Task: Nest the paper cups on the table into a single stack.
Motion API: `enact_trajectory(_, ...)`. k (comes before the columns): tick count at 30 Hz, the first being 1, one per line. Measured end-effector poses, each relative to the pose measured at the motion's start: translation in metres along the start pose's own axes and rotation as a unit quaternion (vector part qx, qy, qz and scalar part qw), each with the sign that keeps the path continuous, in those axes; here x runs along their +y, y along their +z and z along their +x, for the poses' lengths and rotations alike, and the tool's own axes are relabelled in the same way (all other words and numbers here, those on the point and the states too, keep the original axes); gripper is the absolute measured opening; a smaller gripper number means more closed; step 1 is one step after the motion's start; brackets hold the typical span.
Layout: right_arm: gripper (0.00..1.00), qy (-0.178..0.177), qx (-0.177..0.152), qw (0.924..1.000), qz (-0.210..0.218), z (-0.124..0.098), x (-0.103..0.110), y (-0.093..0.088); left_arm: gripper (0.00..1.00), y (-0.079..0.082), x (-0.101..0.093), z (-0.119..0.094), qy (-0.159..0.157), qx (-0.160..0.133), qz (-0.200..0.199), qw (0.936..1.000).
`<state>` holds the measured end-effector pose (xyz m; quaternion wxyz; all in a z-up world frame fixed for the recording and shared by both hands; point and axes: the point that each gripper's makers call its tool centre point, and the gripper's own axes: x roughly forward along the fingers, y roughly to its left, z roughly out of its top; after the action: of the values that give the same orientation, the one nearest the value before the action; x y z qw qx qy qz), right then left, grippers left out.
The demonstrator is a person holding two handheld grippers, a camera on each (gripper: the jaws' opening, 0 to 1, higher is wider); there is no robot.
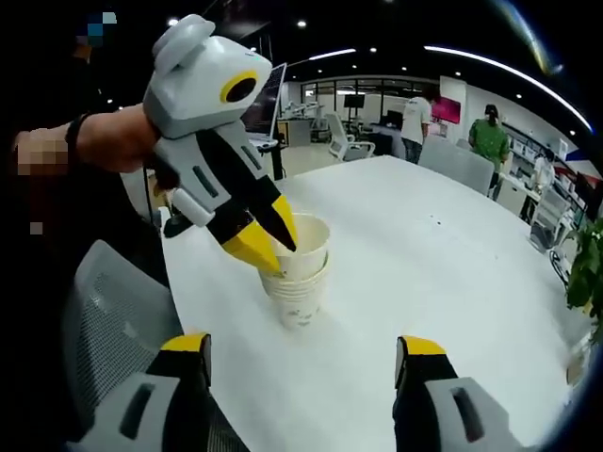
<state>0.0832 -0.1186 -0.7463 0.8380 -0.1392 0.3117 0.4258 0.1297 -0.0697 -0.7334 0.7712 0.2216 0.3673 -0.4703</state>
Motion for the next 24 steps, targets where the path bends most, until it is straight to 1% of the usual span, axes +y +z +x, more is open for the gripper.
enact_trajectory(4, 0.81, 0.005, 0.001, 1.0, 0.0, 0.002, -0.001, 0.002, 0.27, 0.007, 0.006, -0.011, 0.003, -0.033, -0.026, 0.9991)
enact_trajectory(10, 0.81, 0.013, 0.006, 0.9998, -0.012, 0.009, -0.004, 0.009, 0.4, 0.008, 0.009, -0.026, 0.01, -0.073, -0.052, 0.9959)
enact_trajectory(11, 0.81, 0.015, 0.007, 0.9998, -0.014, 0.011, -0.005, 0.01, 0.44, 0.008, 0.012, -0.029, 0.016, -0.083, -0.059, 0.9946)
enact_trajectory(14, 0.81, 0.019, 0.005, 0.9997, -0.016, 0.015, -0.008, 0.014, 0.52, 0.007, 0.016, -0.038, 0.022, -0.112, -0.082, 0.9901)
enact_trajectory(15, 0.81, 0.022, 0.005, 0.9996, -0.016, 0.018, -0.009, 0.015, 0.53, 0.007, 0.02, -0.043, 0.028, -0.129, -0.093, 0.9869)
enact_trajectory(17, 0.81, 0.027, 0.009, 0.9992, -0.027, 0.021, -0.01, 0.015, 0.58, 0.006, 0.02, -0.049, 0.032, -0.146, -0.11, 0.9827)
enact_trajectory(18, 0.81, 0.03, 0.013, 0.9988, -0.037, 0.023, -0.012, 0.015, 0.59, 0.003, 0.025, -0.054, 0.036, -0.158, -0.116, 0.98)
enact_trajectory(21, 0.8, 0.04, 0.02, 0.9975, -0.054, 0.028, -0.012, 0.016, 0.63, -0.008, 0.031, -0.061, 0.043, -0.169, -0.12, 0.9773)
enact_trajectory(23, 0.79, 0.046, 0.031, 0.996, -0.069, 0.031, -0.013, 0.014, 0.65, -0.017, 0.033, -0.059, 0.041, -0.165, -0.122, 0.9777)
enact_trajectory(24, 0.78, 0.051, 0.04, 0.9946, -0.081, 0.035, -0.014, 0.011, 0.65, -0.026, 0.033, -0.056, 0.04, -0.155, -0.118, 0.98)
